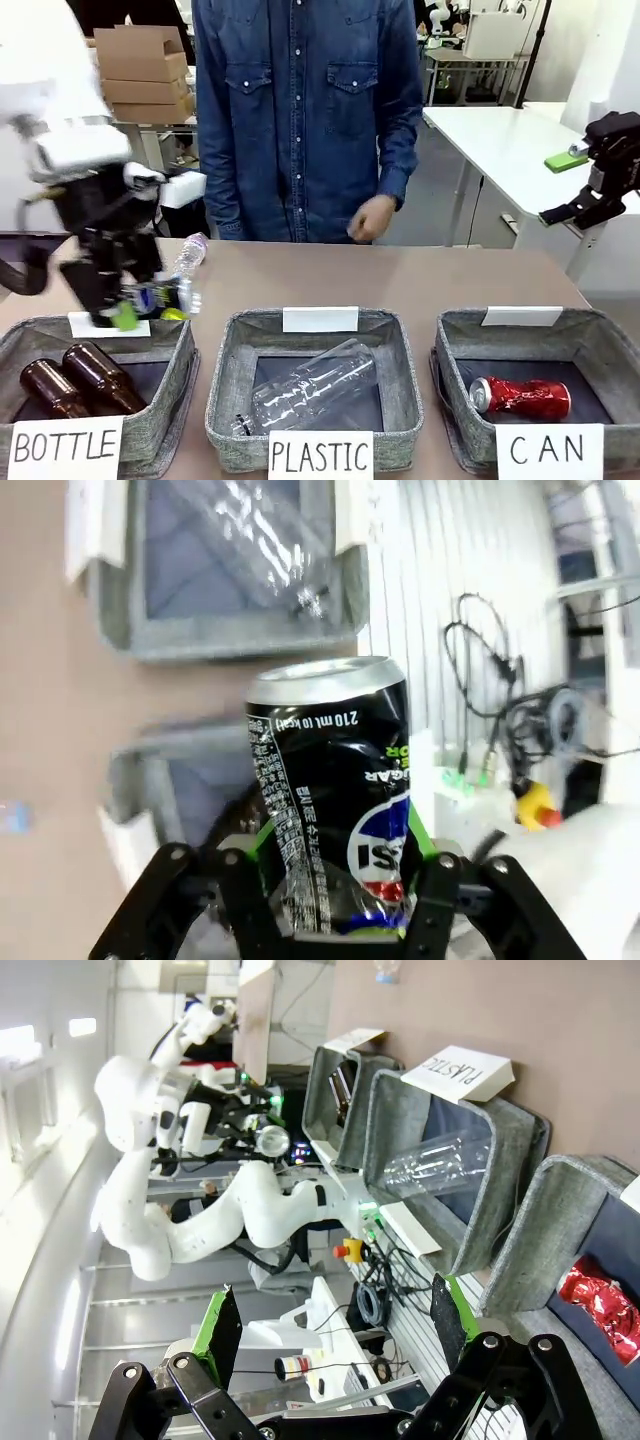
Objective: Sort the can waste into the basket.
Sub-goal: Pick up the can waste from the table and place it in the right Fabric basket.
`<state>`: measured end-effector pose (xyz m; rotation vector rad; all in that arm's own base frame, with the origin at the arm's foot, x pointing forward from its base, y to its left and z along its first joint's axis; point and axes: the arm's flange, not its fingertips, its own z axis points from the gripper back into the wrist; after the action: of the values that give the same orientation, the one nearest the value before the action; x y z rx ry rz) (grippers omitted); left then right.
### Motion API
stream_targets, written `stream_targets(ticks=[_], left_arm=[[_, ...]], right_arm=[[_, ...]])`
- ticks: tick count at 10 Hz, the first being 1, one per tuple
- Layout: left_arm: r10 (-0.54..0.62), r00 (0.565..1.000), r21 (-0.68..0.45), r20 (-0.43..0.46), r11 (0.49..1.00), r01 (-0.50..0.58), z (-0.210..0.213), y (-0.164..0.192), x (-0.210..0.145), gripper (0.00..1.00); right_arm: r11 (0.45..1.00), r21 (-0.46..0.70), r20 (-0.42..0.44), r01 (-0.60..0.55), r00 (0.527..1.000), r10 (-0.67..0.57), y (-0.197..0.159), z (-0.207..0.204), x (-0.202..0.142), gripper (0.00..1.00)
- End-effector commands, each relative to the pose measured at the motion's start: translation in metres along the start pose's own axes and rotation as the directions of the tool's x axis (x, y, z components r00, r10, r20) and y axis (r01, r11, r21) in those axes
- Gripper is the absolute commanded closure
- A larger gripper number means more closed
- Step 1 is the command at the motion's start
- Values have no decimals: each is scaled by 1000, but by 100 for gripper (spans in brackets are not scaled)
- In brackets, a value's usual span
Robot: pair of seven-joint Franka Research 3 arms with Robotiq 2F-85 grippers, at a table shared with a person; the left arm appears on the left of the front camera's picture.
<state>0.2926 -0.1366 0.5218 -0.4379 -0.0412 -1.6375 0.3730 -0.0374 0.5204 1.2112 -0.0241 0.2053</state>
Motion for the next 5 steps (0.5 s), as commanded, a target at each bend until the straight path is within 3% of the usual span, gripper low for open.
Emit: stream_targets(ticks=[1, 3, 4, 5], left_arm=[[0, 995, 191, 104, 981, -20, 14, -71, -49, 54], [-79, 988, 268, 135, 963, 41, 4, -69, -36, 54], [-159, 969, 366, 190, 927, 80, 1, -54, -21, 54], [-238, 944, 375, 229, 917, 140, -7, -32, 2, 54]], right_arm=[[1000, -3, -11, -16, 1000, 16, 0, 2, -1, 0], [1000, -3, -11, -16, 1000, 16, 0, 2, -1, 0], [1000, -3, -11, -16, 1000, 16, 0, 2, -1, 0], [1000, -3, -11, -16, 1000, 16, 0, 2, -1, 0]])
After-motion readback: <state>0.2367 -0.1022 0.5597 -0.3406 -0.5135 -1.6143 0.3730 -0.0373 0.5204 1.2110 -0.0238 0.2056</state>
